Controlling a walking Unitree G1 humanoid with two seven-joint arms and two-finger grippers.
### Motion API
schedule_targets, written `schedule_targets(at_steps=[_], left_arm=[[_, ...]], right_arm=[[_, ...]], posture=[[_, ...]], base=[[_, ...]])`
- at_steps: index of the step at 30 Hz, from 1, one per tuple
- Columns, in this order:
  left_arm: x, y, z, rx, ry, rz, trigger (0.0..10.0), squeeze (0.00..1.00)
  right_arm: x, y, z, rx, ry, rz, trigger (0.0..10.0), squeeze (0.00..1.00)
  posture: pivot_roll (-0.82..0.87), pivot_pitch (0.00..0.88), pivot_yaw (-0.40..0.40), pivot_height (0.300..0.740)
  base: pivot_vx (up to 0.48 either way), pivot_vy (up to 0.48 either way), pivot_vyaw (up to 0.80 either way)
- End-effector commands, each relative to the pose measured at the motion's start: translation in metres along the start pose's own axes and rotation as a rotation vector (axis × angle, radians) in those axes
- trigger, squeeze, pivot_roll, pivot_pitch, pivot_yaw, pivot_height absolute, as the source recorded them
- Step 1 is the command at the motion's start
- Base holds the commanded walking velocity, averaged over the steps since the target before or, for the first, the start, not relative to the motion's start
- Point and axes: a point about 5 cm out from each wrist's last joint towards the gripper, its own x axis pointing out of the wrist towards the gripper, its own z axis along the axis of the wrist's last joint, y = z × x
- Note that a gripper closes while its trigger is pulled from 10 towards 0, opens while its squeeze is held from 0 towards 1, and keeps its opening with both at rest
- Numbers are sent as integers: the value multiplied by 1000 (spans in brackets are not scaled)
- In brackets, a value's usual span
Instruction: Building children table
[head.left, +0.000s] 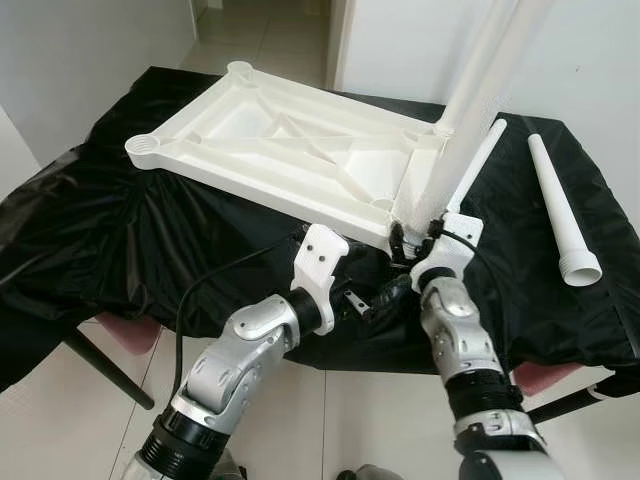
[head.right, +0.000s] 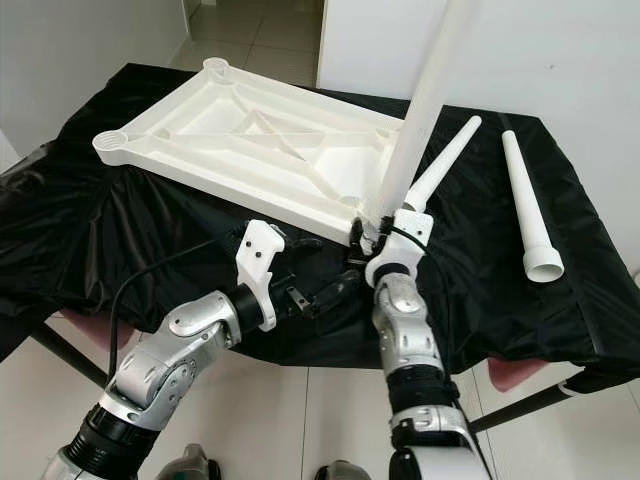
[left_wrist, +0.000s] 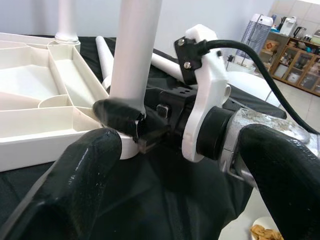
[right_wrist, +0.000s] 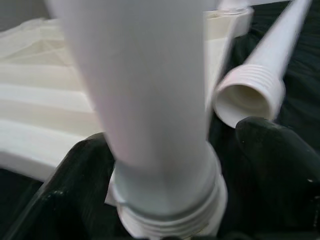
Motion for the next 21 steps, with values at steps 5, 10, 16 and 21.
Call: schedule_targets(at_steps=[5,10,16,21], left_arm=[[1,-2,-1,9,11,-37,10000,0],[1,-1,-1,14,12,-38,10000,0],[1,1,0,19,11,-35,10000,0],[1,2,2,19,9,-30,10000,0]], right_arm=[[5,-17,6,-43,2,215,10000,0],[7,-31,10,-130,19,392,10000,0],[11,-36,10,-177,56,473,10000,0],[19,-35,15,-174,65,543,10000,0]], posture=[[51,3,-53,740],[59,0,-51,740],[61,0,-47,740],[65,4,-45,740]], base=[[0,0,0],[0,0,0],[0,0,0],[0,0,0]])
